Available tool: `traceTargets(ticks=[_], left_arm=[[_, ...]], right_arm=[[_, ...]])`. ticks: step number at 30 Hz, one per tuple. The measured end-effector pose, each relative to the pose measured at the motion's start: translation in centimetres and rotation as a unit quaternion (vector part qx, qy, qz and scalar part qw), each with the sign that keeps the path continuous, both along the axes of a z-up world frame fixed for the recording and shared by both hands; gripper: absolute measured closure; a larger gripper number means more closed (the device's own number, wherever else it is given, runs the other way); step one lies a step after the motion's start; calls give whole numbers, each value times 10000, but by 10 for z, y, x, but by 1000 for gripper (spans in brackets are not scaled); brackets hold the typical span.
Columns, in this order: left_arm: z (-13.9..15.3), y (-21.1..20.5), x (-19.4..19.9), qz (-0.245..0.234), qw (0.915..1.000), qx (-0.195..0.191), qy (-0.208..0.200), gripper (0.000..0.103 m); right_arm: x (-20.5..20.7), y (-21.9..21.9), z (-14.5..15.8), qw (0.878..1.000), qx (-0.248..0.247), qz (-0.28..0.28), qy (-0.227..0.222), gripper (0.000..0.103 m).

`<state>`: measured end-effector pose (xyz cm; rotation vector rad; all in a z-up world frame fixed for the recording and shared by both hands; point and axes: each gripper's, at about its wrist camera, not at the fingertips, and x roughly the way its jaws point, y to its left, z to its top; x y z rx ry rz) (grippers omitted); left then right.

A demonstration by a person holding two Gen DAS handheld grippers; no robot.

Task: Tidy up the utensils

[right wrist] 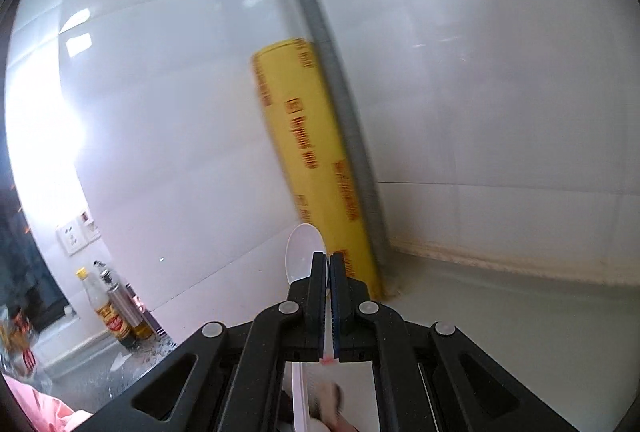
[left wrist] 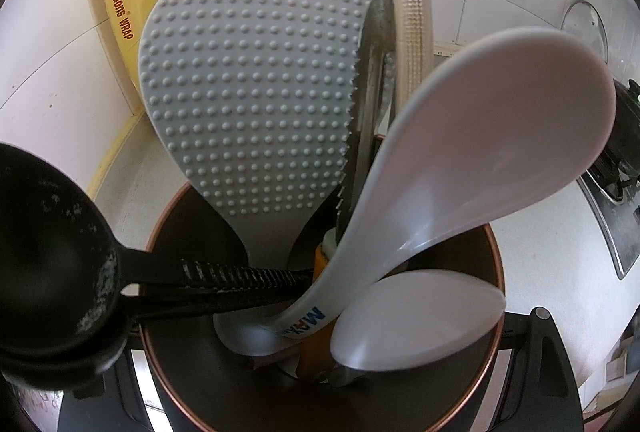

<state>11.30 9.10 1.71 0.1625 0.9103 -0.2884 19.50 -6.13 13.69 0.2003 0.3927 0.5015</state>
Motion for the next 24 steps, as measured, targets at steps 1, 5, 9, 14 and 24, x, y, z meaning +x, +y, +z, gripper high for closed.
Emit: traceTargets(ticks=[1,5,9,14,24], left_arm=[[0,0,0,2,10000,0,-1,13],[0,0,0,3,10000,-1,-3,13],[-1,-1,2,9,10000,-1,-5,13],[-1,0,2,14,10000,-3,-8,13],[-2,0,2,4,10000,1,-5,13]], right_arm=[[2,6,0,10000,-31,56,-17,101],[17,30,-14,9994,-171,274,-109,101],[19,37,-24,9986,-191,453,-194,101],[20,28,-38,9983,-152,554,33,101],[-12,5,-49,9967,-456,648,148,100]])
